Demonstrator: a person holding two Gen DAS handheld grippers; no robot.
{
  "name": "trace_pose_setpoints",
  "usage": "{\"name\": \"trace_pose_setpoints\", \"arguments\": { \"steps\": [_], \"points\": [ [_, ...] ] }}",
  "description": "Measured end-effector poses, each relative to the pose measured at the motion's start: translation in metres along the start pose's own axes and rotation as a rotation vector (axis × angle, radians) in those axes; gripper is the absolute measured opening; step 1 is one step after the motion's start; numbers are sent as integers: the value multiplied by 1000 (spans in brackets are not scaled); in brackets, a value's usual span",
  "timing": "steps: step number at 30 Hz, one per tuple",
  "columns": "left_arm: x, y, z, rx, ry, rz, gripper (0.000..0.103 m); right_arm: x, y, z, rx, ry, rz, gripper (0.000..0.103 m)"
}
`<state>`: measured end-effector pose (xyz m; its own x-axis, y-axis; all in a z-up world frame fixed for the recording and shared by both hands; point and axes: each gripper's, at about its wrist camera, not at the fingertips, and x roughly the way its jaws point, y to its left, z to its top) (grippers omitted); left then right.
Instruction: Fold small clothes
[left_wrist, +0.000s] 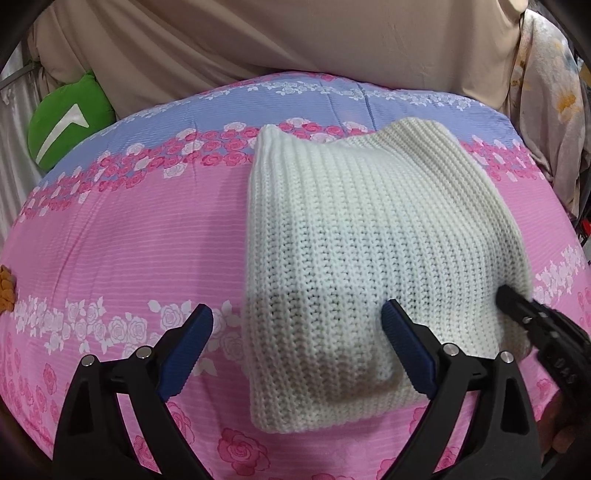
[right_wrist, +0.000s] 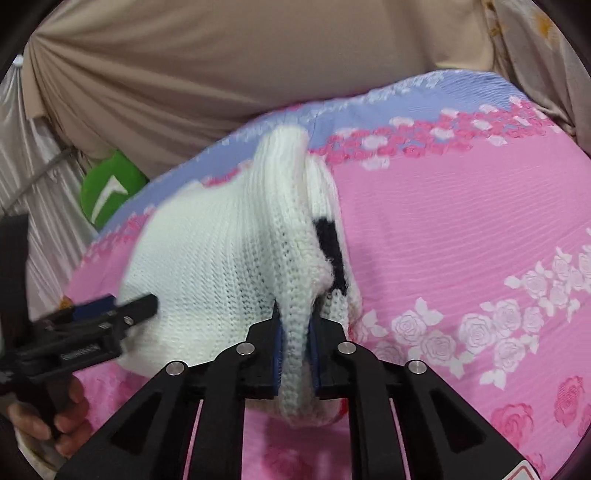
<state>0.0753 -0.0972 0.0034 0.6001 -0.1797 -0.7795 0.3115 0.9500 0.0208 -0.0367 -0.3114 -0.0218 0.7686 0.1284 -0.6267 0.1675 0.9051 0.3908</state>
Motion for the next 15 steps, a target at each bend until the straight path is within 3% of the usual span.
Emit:
{"name": "trace_pose_setpoints", "arguments": {
  "steps": [3, 4, 5, 8, 12, 15],
  "points": [
    [-11, 12, 9, -56, -16, -101, 93, -26, -1, 7, 20, -71, -3, 36],
    [-11, 18, 15, -82, -9, -147, 95, -29, -2, 10, 18, -84, -22, 56],
    [-8, 20, 19, -99, 1, -175, 95, -27, -4, 12, 12, -78, -40, 65],
    [17, 30, 29, -150, 58, -205, 95, -3, -8, 15, 11, 2, -45, 66],
    [51, 36, 29, -210, 143, -286, 96, 28, -15, 11, 68, 88, 32, 67],
    [60, 33, 30, -231, 148, -314, 98, 45, -15, 10, 95, 101, 56, 77]
  ]
}}
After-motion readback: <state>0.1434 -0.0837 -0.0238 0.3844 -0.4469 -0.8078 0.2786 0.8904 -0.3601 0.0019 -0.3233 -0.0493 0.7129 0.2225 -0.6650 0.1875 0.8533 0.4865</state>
